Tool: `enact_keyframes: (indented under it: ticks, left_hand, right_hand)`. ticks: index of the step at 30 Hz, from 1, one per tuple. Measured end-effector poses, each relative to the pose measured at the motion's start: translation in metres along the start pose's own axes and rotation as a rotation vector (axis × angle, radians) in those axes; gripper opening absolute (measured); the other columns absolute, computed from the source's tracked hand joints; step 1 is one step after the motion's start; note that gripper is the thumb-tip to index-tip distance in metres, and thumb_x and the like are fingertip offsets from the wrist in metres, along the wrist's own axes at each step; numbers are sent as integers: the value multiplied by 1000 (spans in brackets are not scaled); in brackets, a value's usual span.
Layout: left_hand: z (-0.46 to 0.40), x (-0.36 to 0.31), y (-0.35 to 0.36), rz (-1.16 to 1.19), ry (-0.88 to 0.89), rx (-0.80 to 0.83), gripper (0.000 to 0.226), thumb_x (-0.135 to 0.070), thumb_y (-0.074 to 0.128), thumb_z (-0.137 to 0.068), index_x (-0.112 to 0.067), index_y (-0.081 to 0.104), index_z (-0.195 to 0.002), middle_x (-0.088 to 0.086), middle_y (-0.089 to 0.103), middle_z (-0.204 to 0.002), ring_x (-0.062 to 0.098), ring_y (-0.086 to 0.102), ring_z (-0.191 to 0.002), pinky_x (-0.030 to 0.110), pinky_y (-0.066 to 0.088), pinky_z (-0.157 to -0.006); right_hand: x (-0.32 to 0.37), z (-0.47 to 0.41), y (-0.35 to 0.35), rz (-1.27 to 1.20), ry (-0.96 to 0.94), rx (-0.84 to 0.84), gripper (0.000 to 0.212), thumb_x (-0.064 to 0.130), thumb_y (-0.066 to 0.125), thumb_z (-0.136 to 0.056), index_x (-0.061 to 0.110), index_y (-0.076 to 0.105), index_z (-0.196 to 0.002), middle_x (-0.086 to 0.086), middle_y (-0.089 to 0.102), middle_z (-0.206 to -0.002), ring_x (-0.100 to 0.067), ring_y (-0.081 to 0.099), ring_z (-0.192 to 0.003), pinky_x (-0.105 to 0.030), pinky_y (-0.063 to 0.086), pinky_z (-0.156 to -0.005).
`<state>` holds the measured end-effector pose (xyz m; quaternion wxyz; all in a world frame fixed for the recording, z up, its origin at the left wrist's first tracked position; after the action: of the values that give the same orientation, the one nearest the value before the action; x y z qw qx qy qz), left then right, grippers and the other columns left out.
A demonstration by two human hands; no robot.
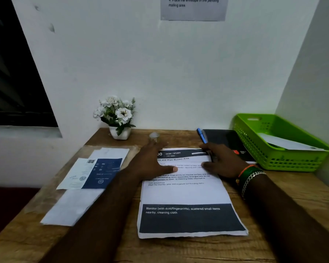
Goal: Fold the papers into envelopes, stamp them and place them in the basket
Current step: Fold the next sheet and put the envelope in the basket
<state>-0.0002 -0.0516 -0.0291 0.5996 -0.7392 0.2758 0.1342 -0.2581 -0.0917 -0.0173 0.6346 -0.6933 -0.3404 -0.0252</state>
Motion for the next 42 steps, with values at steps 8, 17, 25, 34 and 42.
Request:
enact_keyframes:
  ticks: [8,17,25,34,42]
  left_hand:
    - [0,-10,-6,-18,77,-146,108,-72,84,-53,-46,38,-147,-10,40,-133,18,38,-130,46,41,-111]
    - [6,-33,-41,171,129,-318,39,-68,76,-73,-32,74,-88,-10,68,-67,3,64,-64,32,54,-65]
    - [3,-37,-5,25,146,-6,13,-43,78,-83,-30,76,-86,-10,69,-79,4,63,-73,32,53,-69]
    - [-1,-35,9,21,55,68,19,-34,85,-80,-28,81,-98,-10,70,-83,4,64,-78,30,54,-74]
    - [3,-9,-13,-49,-162,-27,14,-32,91,-71,-24,80,-68,-13,70,-63,-2,63,-65,24,46,-66]
  right_hand:
    - [0,0,-2,-68,-26,-69,95,46,68,-57,30,42,-146,-3,46,-143,-26,46,-130,-50,42,-109]
    - [25,12,-34,-278,-243,-375,19,39,72,-79,24,73,-89,12,72,-89,-8,67,-87,-32,53,-80]
    - [51,16,0,-88,-269,-90,7,25,78,-84,27,75,-78,10,72,-76,-7,65,-71,-13,43,-62]
    - [60,12,19,30,-255,7,12,33,73,-86,31,76,-97,10,66,-96,-7,63,-85,-33,54,-78]
    - [35,16,-7,114,-42,-20,7,25,79,-80,25,82,-87,6,76,-89,-6,67,-82,-9,45,-70]
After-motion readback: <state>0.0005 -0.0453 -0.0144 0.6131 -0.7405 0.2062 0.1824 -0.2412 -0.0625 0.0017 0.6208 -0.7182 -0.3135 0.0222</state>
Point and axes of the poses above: each hand's wrist, its own z-axis away from the middle knuckle, its own y-axis out of the palm, x = y × z, the point moved 5 cm from there along -z, towards the middle knuckle
